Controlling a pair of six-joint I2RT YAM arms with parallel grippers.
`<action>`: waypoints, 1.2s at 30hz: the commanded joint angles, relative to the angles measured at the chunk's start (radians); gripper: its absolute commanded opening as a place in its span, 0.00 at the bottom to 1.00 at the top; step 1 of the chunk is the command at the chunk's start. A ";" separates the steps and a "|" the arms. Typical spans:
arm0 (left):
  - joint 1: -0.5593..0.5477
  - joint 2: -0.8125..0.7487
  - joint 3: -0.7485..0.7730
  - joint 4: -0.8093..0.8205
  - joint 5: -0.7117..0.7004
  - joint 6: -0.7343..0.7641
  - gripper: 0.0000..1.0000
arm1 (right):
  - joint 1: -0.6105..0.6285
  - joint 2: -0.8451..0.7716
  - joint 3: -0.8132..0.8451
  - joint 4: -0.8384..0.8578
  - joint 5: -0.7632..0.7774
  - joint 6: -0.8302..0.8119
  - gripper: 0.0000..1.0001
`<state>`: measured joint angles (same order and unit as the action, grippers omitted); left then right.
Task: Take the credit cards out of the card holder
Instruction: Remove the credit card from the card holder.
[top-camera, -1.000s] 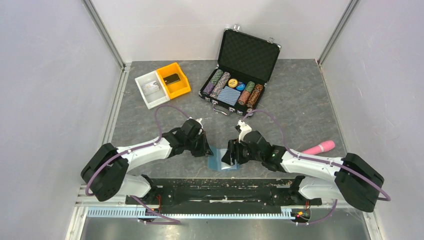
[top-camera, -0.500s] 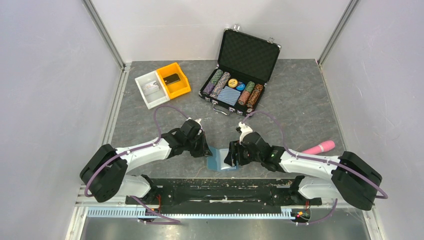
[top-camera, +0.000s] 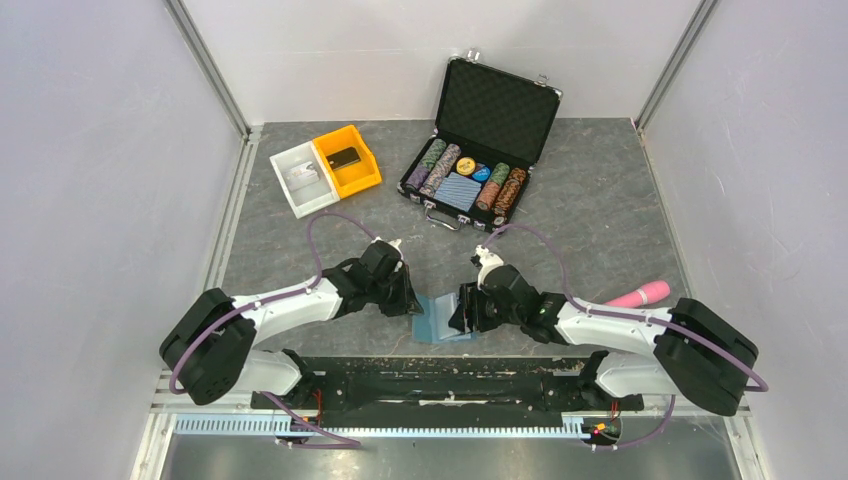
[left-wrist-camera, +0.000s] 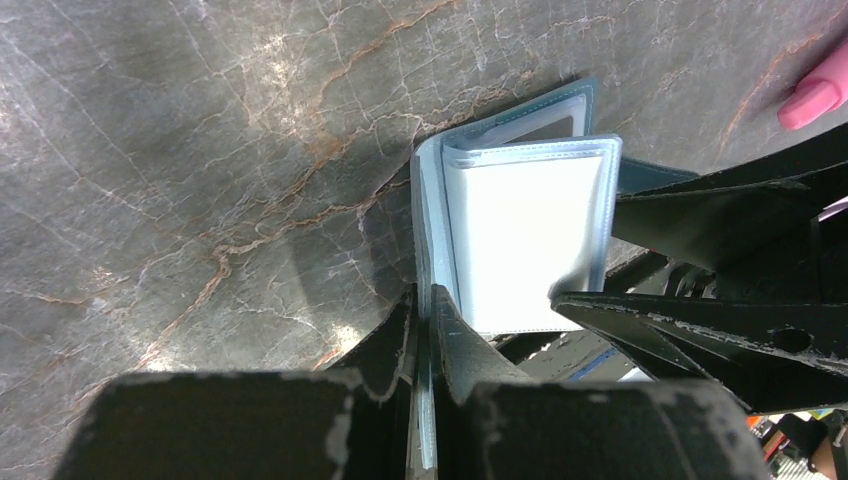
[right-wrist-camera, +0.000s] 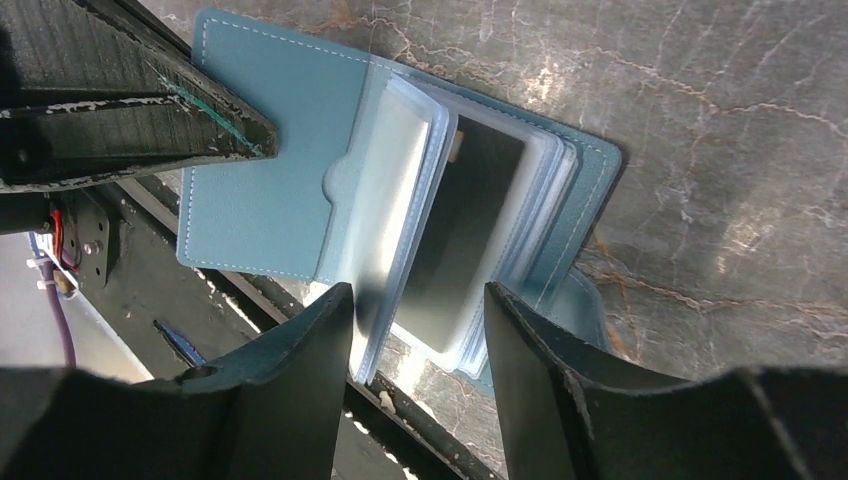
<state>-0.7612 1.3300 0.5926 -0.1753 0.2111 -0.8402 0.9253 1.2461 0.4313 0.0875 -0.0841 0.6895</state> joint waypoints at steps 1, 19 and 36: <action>-0.006 -0.013 -0.017 0.038 0.004 -0.017 0.02 | 0.001 0.028 0.011 0.105 -0.053 0.030 0.53; -0.006 -0.012 -0.035 0.056 0.004 -0.025 0.02 | 0.001 0.001 -0.018 0.245 -0.140 0.047 0.61; -0.006 -0.007 -0.042 0.059 0.004 -0.027 0.02 | -0.012 -0.040 -0.042 0.279 -0.126 0.051 0.56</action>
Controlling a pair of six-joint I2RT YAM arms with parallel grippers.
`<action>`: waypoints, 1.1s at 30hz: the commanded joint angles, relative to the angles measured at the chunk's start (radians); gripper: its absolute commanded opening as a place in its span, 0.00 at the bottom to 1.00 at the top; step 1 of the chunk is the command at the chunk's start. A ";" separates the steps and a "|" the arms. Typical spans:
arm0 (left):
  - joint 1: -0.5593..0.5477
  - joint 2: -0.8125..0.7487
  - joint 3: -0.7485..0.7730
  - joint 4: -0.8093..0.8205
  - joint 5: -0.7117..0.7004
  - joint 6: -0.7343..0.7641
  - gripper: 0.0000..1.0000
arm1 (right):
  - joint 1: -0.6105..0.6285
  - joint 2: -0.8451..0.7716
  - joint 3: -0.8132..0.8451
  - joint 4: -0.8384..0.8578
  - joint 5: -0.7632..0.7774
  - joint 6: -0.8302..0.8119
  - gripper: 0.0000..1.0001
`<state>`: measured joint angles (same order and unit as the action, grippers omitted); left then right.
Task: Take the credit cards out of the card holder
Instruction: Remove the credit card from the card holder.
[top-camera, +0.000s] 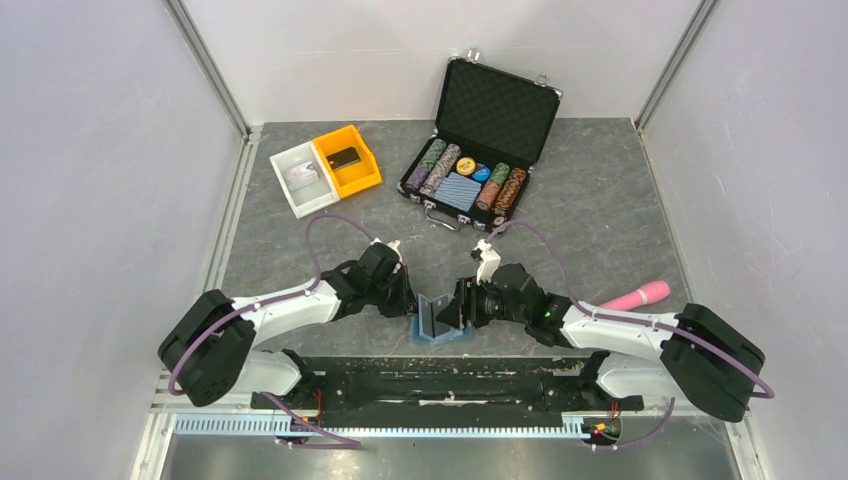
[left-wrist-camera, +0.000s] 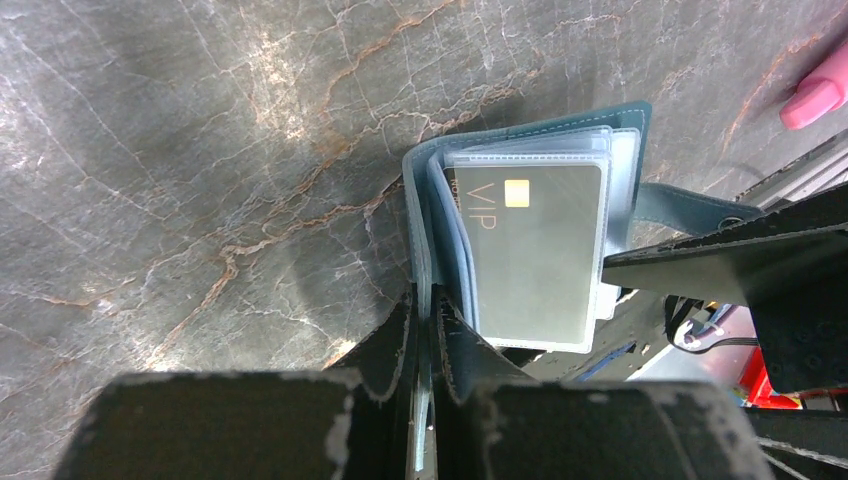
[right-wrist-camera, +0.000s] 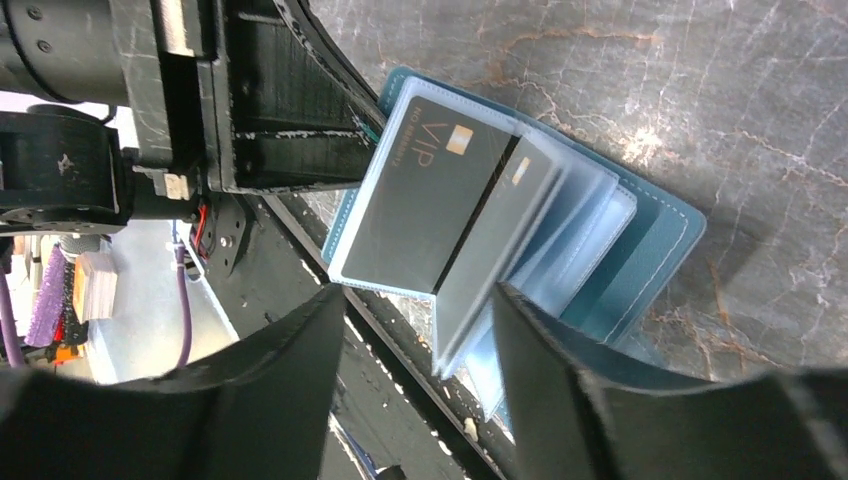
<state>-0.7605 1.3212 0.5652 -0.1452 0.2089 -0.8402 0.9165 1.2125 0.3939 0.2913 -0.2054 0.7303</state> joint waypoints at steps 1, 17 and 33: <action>-0.007 0.001 -0.013 0.029 0.005 -0.027 0.02 | -0.004 -0.002 -0.003 0.069 0.003 0.009 0.53; -0.006 -0.057 0.030 -0.109 -0.069 0.005 0.30 | -0.002 0.085 0.059 -0.158 0.177 -0.102 0.36; -0.003 -0.131 0.188 -0.328 -0.170 0.022 0.60 | -0.002 0.022 0.145 -0.303 0.229 -0.146 0.33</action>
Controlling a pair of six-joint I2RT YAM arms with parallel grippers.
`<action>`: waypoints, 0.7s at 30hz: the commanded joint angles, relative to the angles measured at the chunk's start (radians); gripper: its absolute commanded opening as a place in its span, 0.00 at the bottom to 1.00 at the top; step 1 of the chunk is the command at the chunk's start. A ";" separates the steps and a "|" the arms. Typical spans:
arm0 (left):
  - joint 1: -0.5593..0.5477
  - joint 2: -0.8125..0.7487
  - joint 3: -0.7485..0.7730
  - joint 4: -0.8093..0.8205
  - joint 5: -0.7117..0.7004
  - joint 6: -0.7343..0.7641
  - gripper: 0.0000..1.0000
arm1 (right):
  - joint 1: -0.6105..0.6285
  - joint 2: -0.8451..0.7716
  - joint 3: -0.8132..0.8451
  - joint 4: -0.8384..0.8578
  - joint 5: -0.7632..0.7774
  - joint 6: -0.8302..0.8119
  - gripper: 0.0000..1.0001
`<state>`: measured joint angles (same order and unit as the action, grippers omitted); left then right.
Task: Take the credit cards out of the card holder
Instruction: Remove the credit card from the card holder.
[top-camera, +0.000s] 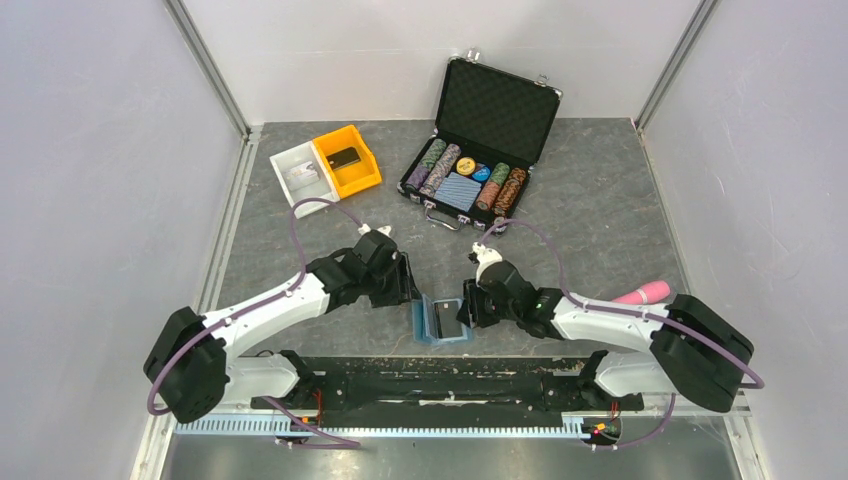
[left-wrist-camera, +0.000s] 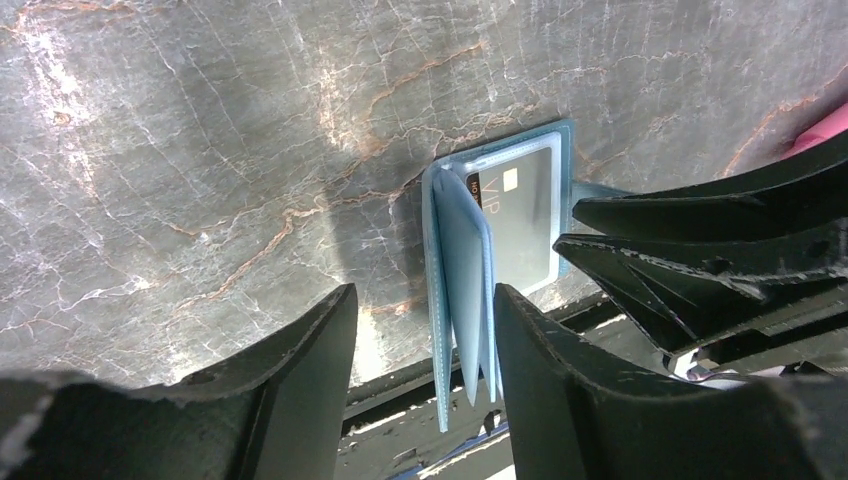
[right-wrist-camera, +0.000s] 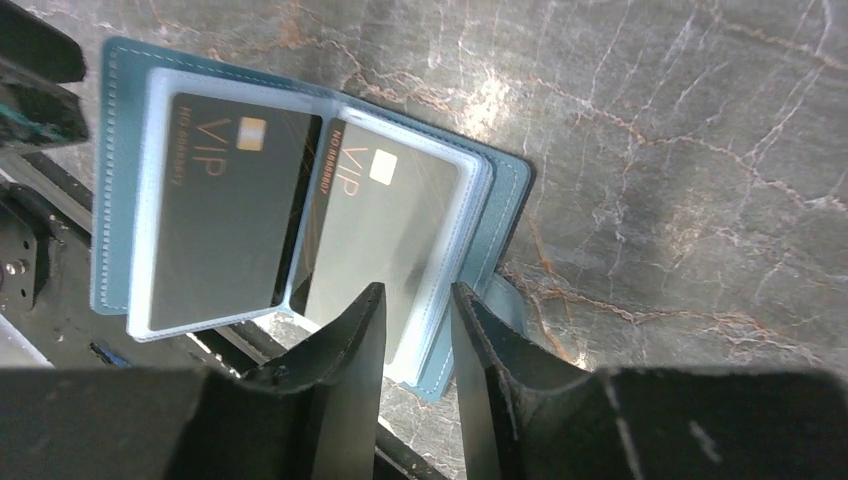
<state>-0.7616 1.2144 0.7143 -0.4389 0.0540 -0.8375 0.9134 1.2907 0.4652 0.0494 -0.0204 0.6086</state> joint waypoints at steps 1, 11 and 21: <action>-0.002 -0.029 0.039 -0.032 -0.013 0.021 0.61 | 0.001 -0.071 0.082 -0.089 0.047 -0.024 0.34; -0.002 -0.035 0.012 0.037 0.042 0.048 0.68 | 0.012 -0.052 0.065 0.120 -0.121 0.039 0.33; -0.002 -0.030 -0.073 0.122 0.078 0.025 0.69 | 0.016 0.001 0.043 0.169 -0.103 0.060 0.39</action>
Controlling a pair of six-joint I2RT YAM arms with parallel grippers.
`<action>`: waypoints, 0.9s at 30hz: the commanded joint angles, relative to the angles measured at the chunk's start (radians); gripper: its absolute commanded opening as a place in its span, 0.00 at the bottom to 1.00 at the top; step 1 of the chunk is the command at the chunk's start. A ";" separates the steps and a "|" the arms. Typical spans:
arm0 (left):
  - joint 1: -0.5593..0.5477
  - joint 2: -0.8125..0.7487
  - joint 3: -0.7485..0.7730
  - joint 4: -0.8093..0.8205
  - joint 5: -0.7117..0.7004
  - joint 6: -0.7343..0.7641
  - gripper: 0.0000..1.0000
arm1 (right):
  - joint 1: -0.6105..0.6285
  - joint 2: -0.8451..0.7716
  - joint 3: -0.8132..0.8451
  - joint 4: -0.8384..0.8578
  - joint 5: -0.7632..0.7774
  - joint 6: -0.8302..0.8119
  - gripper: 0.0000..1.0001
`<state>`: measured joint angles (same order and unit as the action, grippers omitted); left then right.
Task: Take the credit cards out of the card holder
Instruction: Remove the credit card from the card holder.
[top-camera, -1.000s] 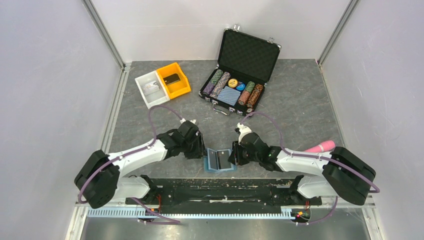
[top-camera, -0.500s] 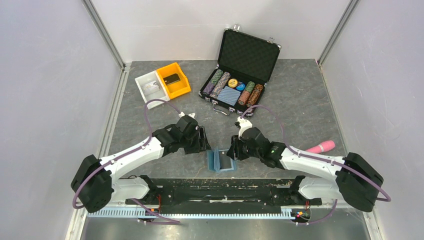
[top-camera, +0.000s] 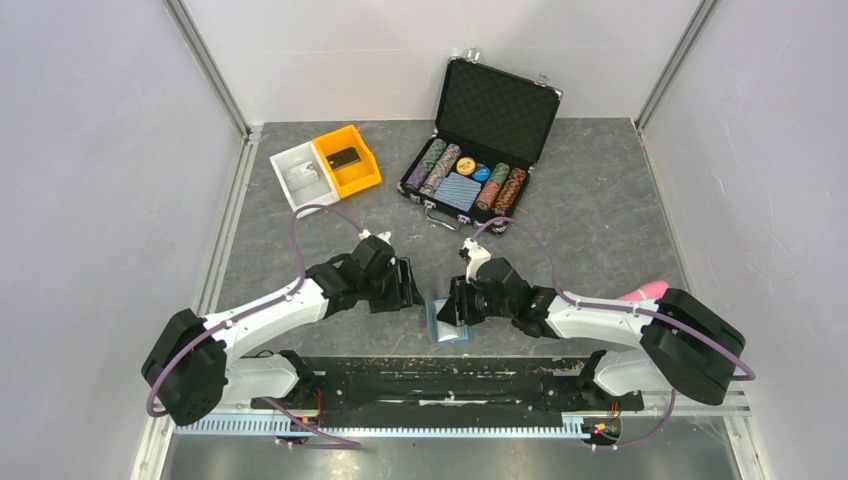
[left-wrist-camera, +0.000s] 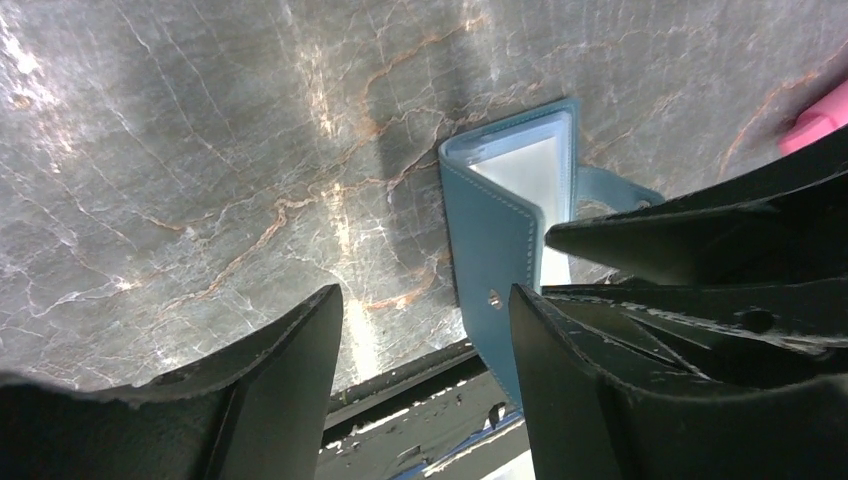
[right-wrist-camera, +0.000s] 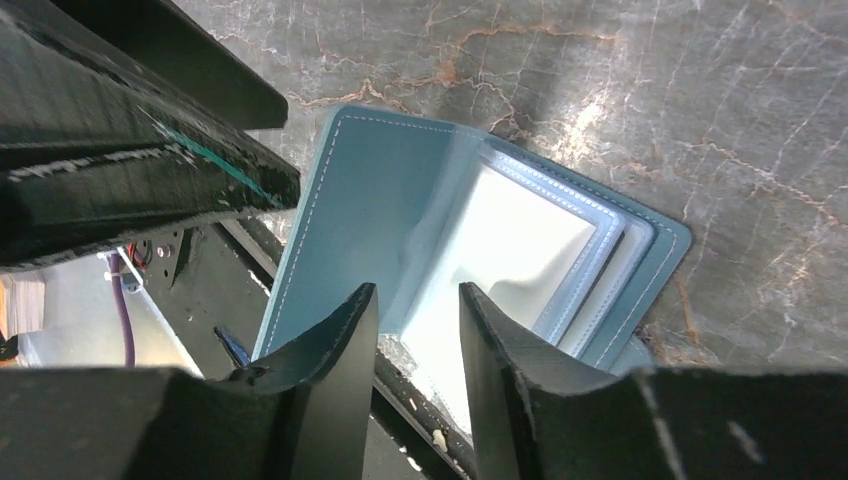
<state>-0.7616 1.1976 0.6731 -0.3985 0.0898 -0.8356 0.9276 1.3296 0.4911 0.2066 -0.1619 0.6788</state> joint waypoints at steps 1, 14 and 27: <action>-0.002 -0.007 -0.037 0.096 0.050 0.023 0.69 | 0.002 -0.044 0.023 -0.015 0.059 -0.022 0.42; -0.002 0.021 -0.015 0.128 0.089 0.033 0.70 | 0.000 -0.051 0.005 -0.109 0.132 -0.047 0.56; -0.004 0.053 -0.088 0.223 0.135 -0.001 0.71 | 0.001 -0.014 -0.078 0.027 0.076 0.029 0.54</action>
<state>-0.7616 1.2427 0.6033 -0.2276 0.2150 -0.8364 0.9268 1.3125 0.4461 0.1661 -0.0734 0.6735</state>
